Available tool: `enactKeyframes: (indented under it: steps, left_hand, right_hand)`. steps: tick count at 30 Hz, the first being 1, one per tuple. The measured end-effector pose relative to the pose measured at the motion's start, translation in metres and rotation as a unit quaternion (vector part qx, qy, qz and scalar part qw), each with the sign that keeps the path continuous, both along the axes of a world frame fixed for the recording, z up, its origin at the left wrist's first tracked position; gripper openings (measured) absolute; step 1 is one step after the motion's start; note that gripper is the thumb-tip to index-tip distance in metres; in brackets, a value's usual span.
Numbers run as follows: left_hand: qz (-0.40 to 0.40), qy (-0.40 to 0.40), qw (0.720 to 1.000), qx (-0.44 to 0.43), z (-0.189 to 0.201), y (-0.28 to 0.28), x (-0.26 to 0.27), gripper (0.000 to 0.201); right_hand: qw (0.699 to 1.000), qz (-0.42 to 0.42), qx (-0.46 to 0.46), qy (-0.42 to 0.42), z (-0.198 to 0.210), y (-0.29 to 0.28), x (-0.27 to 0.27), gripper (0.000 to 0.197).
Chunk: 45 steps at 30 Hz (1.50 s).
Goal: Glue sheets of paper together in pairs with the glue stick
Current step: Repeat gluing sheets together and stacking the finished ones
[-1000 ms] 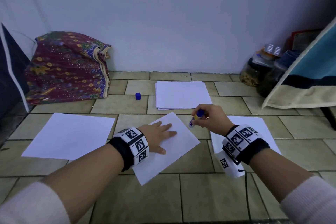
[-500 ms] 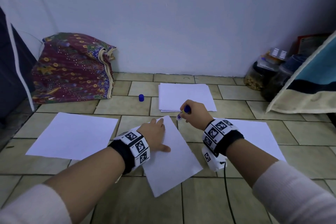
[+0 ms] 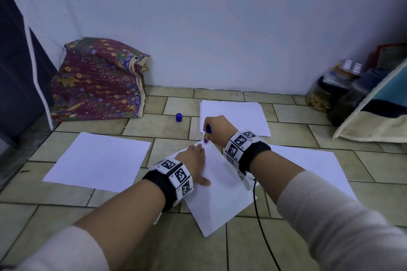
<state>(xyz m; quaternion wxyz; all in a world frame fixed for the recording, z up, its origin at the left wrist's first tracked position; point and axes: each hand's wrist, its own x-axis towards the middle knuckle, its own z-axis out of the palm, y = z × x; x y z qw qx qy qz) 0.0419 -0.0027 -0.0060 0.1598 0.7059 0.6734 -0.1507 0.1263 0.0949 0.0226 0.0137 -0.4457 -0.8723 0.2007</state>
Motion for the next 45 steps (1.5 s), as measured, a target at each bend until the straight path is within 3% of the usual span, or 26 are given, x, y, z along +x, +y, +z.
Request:
enactKeyframes:
  steps: [8,13,17,36,41,43,45]
  left_hand:
    - [0.004,-0.015,1.000,0.012,-0.003,-0.002,-0.002,0.102]
    - [-0.003,0.006,1.000,0.012,-0.001,-0.003,0.000,0.102]
    - [-0.002,0.017,1.000,0.007,-0.001,-0.002,0.001,0.104]
    - [0.023,0.008,1.000,0.003,-0.010,-0.004,-0.009,0.097]
    - [0.095,0.064,0.993,0.037,-0.008,-0.012,-0.009,0.096]
    - [0.056,0.079,0.993,0.065,-0.009,-0.016,-0.009,0.092]
    - [-0.043,0.025,0.995,0.092,-0.010,-0.016,-0.006,0.075]
  right_hand:
    - [0.995,0.068,0.015,-0.076,0.014,-0.007,0.018,0.022]
    - [0.993,0.079,-0.006,-0.084,0.016,-0.023,0.042,0.022]
    - [0.994,0.081,-0.016,-0.067,0.012,-0.035,0.065,0.010]
    - [0.989,0.121,-0.041,-0.079,0.009,-0.071,0.135,0.015]
    - [0.999,0.031,-0.021,0.018,0.008,-0.059,0.138,0.015]
    - [0.996,-0.032,-0.016,0.082,0.005,-0.051,0.137,0.012]
    - [0.990,-0.079,-0.010,0.115,0.002,-0.043,0.134,0.013]
